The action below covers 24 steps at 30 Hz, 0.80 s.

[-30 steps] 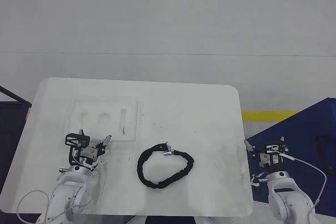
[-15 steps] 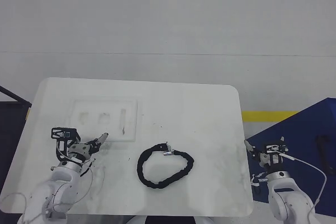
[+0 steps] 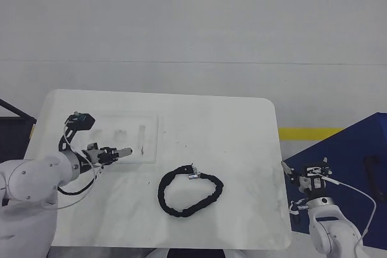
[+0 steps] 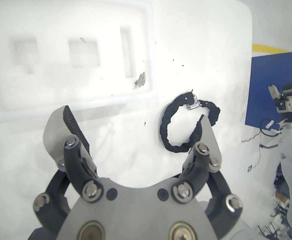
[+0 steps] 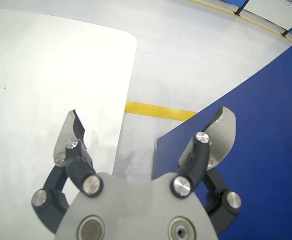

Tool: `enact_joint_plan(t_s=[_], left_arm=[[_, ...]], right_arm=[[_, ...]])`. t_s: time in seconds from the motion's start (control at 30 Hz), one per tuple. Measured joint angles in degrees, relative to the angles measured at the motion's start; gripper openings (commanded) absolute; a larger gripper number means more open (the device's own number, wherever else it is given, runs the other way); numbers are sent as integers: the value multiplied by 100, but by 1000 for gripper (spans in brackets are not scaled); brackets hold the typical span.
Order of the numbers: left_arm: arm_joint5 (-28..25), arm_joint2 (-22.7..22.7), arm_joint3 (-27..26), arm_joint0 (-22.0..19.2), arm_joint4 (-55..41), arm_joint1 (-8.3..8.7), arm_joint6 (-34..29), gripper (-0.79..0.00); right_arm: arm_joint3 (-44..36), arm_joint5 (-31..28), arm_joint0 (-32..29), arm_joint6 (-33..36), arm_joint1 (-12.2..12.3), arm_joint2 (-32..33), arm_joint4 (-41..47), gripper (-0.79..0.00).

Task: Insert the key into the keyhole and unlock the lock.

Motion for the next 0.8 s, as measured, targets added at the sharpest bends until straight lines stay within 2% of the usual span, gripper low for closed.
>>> enact_joint_plan(t_s=[0.17,0.23,0.33,0.43,0.8], left_arm=[[552,1548,1424,-1406,477,27,-125,0],[551,2027,2021,-1899,454,-17,-111,0],[628,2407,2532,-2309,429,-76,-16,0],[732,2477,2621,-2394,147,-108,86,0],[727,2467,2610,-2383,162,-106,81,0]], right_arm=[[0,0,0,0,0,0,0,0],[0,0,0,0,0,0,0,0],[0,0,0,0,0,0,0,0],[0,0,0,0,0,0,0,0],[0,0,0,0,0,0,0,0]])
